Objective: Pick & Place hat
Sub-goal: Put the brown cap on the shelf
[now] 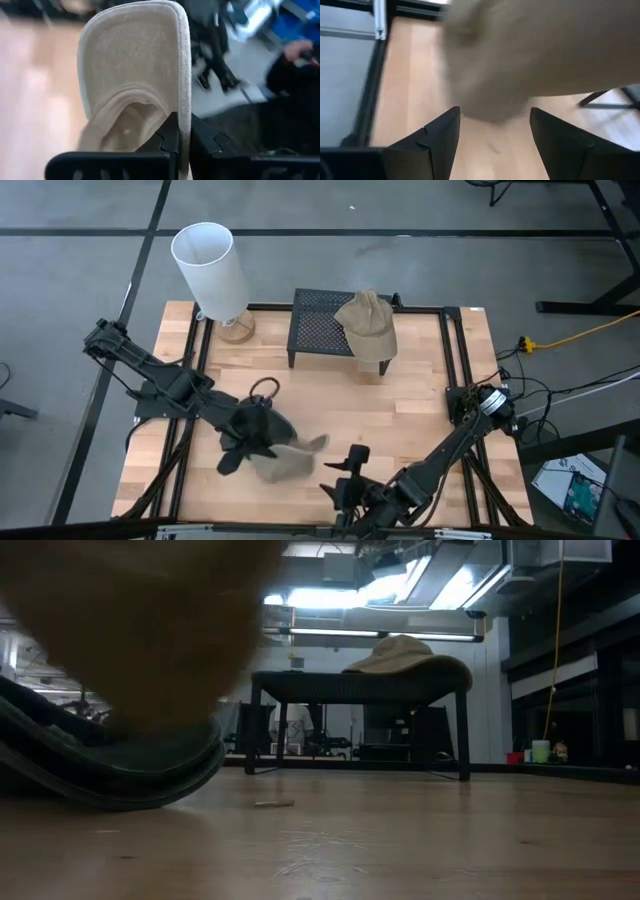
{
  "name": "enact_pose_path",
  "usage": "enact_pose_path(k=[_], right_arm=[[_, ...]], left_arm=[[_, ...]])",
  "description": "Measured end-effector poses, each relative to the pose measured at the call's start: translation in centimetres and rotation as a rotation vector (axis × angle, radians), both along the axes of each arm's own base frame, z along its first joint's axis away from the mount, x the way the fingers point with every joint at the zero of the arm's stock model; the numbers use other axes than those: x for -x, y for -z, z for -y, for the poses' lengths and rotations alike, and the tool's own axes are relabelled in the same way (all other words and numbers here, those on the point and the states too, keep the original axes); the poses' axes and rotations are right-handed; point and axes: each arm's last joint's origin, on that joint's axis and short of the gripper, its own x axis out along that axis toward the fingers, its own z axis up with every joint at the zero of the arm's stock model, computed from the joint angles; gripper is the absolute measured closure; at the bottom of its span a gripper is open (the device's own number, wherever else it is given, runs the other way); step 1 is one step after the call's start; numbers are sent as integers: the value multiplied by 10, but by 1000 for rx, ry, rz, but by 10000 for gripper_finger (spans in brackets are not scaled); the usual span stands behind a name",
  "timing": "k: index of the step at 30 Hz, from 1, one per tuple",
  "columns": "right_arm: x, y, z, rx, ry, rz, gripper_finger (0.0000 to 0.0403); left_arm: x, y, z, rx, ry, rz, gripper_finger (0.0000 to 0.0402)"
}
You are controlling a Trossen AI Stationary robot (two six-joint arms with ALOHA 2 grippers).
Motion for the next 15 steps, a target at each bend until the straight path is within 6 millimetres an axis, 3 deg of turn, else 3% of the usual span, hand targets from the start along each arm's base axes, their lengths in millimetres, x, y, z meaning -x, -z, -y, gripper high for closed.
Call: enact_pose_path(k=[7, 15], right_arm=[[-5, -6, 1, 74, 25, 64, 164], [-25, -10, 18, 50, 18, 72, 164]], left_arm=[[10, 24, 2, -4, -19, -296, 392], [-8, 37, 24, 11, 109, -281, 390]])
